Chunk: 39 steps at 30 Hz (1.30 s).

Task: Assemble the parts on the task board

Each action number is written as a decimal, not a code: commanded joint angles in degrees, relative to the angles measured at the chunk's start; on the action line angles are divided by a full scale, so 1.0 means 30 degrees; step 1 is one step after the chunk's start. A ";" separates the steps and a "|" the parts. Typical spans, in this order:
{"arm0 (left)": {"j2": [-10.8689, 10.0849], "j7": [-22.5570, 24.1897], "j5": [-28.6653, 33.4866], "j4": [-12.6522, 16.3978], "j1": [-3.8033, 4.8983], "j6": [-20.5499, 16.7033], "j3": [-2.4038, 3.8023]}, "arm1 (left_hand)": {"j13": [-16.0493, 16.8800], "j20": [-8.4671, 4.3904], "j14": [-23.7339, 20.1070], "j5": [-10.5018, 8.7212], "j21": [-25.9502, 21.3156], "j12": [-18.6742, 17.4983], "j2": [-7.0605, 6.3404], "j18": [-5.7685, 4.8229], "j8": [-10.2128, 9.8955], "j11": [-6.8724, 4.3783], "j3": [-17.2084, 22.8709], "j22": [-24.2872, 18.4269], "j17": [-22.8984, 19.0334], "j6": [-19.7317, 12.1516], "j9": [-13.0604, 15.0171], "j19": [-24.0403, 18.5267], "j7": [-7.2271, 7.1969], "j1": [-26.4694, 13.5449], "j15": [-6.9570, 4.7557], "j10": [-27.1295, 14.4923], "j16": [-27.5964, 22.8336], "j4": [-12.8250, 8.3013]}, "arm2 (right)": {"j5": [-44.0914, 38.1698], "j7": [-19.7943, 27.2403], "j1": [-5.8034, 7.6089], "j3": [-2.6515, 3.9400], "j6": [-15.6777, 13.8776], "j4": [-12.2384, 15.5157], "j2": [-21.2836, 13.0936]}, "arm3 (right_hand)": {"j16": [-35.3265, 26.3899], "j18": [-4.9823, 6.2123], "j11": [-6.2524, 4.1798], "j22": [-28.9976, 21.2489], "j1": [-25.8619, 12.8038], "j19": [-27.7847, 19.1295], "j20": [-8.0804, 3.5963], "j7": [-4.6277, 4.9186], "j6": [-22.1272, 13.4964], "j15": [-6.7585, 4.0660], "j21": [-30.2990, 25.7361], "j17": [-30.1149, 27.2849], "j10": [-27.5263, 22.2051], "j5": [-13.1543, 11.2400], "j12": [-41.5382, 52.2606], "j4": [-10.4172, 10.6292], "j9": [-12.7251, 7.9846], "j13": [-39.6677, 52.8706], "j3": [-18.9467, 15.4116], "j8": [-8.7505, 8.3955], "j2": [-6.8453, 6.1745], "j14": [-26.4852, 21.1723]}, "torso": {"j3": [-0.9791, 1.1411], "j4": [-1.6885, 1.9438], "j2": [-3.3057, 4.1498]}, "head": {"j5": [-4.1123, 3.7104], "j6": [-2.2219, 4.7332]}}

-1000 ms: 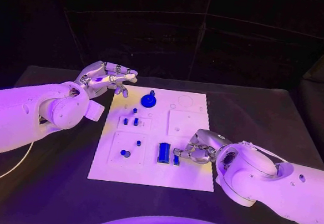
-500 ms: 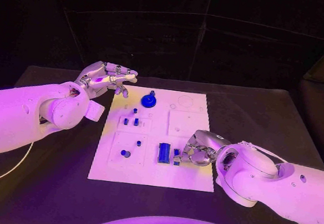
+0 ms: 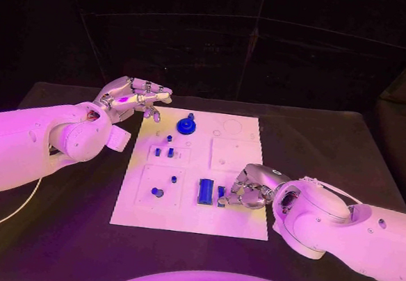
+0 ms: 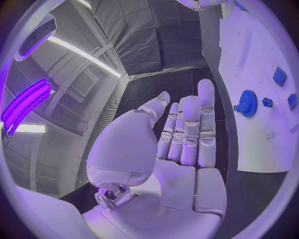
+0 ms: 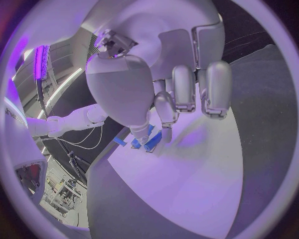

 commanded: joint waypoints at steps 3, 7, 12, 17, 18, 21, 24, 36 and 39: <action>0.0024 0.0069 0.0064 0.0010 0.0021 0.0217 0.0014 | 0.0025 0.0106 -0.0144 -0.0026 -0.0080 0.0118 0.0086 0.0248 0.0125 0.0036 -0.0114 -0.0030 -0.0018 -0.0143 0.0017 -0.0021 0.0013 0.0122 -0.0010 -0.0142 -0.0022 -0.0014 | 0.0001 0.0119 0.0015 -0.0001 0.0544 -0.0226 0.0147 | 0.0067 -0.0273 0.0027 0.0742 0.0240 0.0311 -0.0038 0.0017 0.0027 -0.0107 0.0065 0.1974 0.0030 -0.0164 -0.0050 -0.0040 0.0032 0.0017 -0.0110 0.0060 0.0160 0.1437 | 0.0012 -0.0007 0.0020 | 0.0032 0.0035; 0.0026 0.0072 0.0064 0.0013 0.0021 0.0214 0.0014 | 0.0025 0.0106 -0.0144 -0.0026 -0.0080 0.0118 0.0086 0.0248 0.0125 0.0036 -0.0114 -0.0030 -0.0018 -0.0143 0.0017 -0.0021 0.0013 0.0122 -0.0010 -0.0142 -0.0022 -0.0014 | -0.0089 0.0035 0.0014 -0.0001 0.0474 -0.0537 0.0221 | 0.0072 -0.0275 0.0019 0.0755 0.0369 0.0315 -0.0041 0.0008 0.0049 -0.0113 0.0071 0.1985 0.0020 -0.0189 -0.0083 -0.0076 0.0048 -0.0004 -0.0118 0.0069 0.0271 0.1440 | -0.0006 0.0010 0.0006 | 0.0005 -0.0001; 0.0024 0.0083 0.0064 0.0019 0.0021 0.0214 0.0014 | 0.0025 0.0106 -0.0144 -0.0026 -0.0080 0.0118 0.0086 0.0248 0.0125 0.0036 -0.0114 -0.0030 -0.0018 -0.0143 0.0017 -0.0021 0.0013 0.0122 -0.0010 -0.0142 -0.0022 -0.0014 | -0.0141 0.0068 0.0014 -0.0001 0.0373 -0.0761 0.0266 | 0.0067 -0.0276 0.0007 0.0767 0.0511 0.0319 -0.0046 -0.0006 0.0070 -0.0121 0.0075 0.1977 0.0024 -0.0208 -0.0067 -0.0122 0.0065 0.0006 -0.0129 0.0078 0.0380 0.1438 | -0.0008 0.0023 -0.0007 | 0.0022 -0.0016; 0.0020 0.0092 0.0064 0.0016 0.0021 0.0203 0.0014 | 0.0025 0.0106 -0.0144 -0.0026 -0.0080 0.0118 0.0086 0.0248 0.0125 0.0036 -0.0114 -0.0030 -0.0018 -0.0143 0.0017 -0.0021 0.0013 0.0122 -0.0010 -0.0142 -0.0022 -0.0014 | -0.0074 0.0447 0.0014 0.0000 -0.0149 -0.0716 0.0284 | 0.0062 -0.0272 0.0004 0.0748 0.0544 0.0311 -0.0048 -0.0007 0.0069 -0.0122 0.0064 0.1967 0.0023 -0.0211 -0.0071 -0.0139 0.0068 0.0004 -0.0138 0.0078 0.0386 0.1436 | 0.0003 0.0005 -0.0018 | 0.0028 -0.0019; 0.0018 0.0094 0.0064 0.0018 0.0021 0.0202 0.0014 | 0.0025 0.0106 -0.0144 -0.0026 -0.0080 0.0118 0.0086 0.0248 0.0125 0.0036 -0.0114 -0.0030 -0.0018 -0.0143 0.0017 -0.0021 0.0013 0.0122 -0.0010 -0.0142 -0.0022 -0.0014 | 0.0084 0.0745 0.0014 0.0000 -0.0448 -0.0674 0.0258 | 0.0055 -0.0267 0.0018 0.0724 0.0517 0.0301 -0.0049 0.0017 0.0031 -0.0121 0.0050 0.1954 0.0015 -0.0242 -0.0081 -0.0122 0.0066 -0.0001 -0.0224 0.0055 0.0342 0.1433 | 0.0006 -0.0005 -0.0021 | 0.0036 -0.0003; 0.0012 0.0097 0.0064 0.0023 0.0021 0.0197 0.0014 | 0.0025 0.0106 -0.0144 -0.0026 -0.0080 0.0118 0.0086 0.0248 0.0125 0.0036 -0.0114 -0.0030 -0.0018 -0.0143 0.0017 -0.0021 0.0013 0.0122 -0.0010 -0.0142 -0.0022 -0.0014 | 0.0568 0.1621 0.0014 0.0001 -0.1234 -0.0591 0.0163 | 0.0004 -0.0255 0.0056 0.0660 0.0440 0.0271 -0.0042 0.0069 -0.0090 -0.0102 0.0011 0.1857 -0.0033 -0.0252 -0.0196 -0.0064 0.0050 -0.0070 -0.0397 -0.0017 0.0271 0.1413 | 0.0003 -0.0008 -0.0027 | 0.0035 0.0008; 0.0001 0.0100 0.0064 0.0031 0.0021 0.0178 0.0014 | 0.0025 0.0106 -0.0144 -0.0026 -0.0080 0.0118 0.0086 0.0248 0.0125 0.0036 -0.0114 -0.0030 -0.0018 -0.0143 0.0017 -0.0021 0.0013 0.0122 -0.0010 -0.0142 -0.0022 -0.0014 | 0.1662 0.3297 0.0017 0.0003 -0.2634 -0.0528 -0.0036 | -0.0100 -0.0224 0.0160 0.0501 0.0451 0.0192 0.0001 0.0204 -0.0491 -0.0031 -0.0088 0.1670 -0.0154 -0.0019 -0.0438 -0.0008 -0.0021 -0.0213 -0.0616 -0.0251 0.0225 0.1370 | -0.0014 0.0001 -0.0043 | -0.0009 0.0081; 0.0114 0.0390 0.0180 -0.0025 0.0021 -0.0242 0.0013 | 0.0033 0.0202 -0.1181 -0.0039 -0.0542 0.0296 0.0026 0.0221 0.0283 0.0090 -0.0365 -0.0255 -0.0954 -0.0246 0.0019 -0.0605 0.0040 0.0007 0.0101 -0.0262 -0.0807 0.0074 | 1.4440 1.2738 0.0844 0.0026 -0.4888 -0.3615 -0.0117 | -0.4581 0.1360 0.0866 -0.7555 0.2971 -0.3523 0.0497 0.1026 -0.2268 0.0548 -0.5438 -0.5015 -0.4347 0.1077 -0.9554 -0.1205 -0.0552 -0.6058 -0.0435 -0.1402 0.1234 -0.0526 | -0.0094 0.0047 -0.0325 | -0.0150 0.0656; 0.0229 0.0599 0.0471 -0.0216 0.0003 -0.0537 0.0011 | -0.0013 0.0334 -0.2303 -0.0032 -0.1429 0.0391 0.0034 0.0226 0.0455 0.0152 -0.0584 -0.0745 -0.1571 -0.0318 0.0018 -0.1614 0.0055 0.0033 0.0224 -0.0432 -0.2015 0.0112 | 1.8815 1.5289 0.1350 0.0031 -0.4461 -0.5573 0.0504 | -1.2647 0.2278 0.1604 -1.4322 0.4061 -0.7072 0.0985 0.1692 -0.3098 0.1158 -1.1641 -1.3639 -0.6857 0.1012 -1.4442 -0.1396 -0.1147 -0.9996 0.0020 -0.2185 0.1669 -0.4138 | -0.0142 0.0041 -0.0537 | -0.0168 0.0857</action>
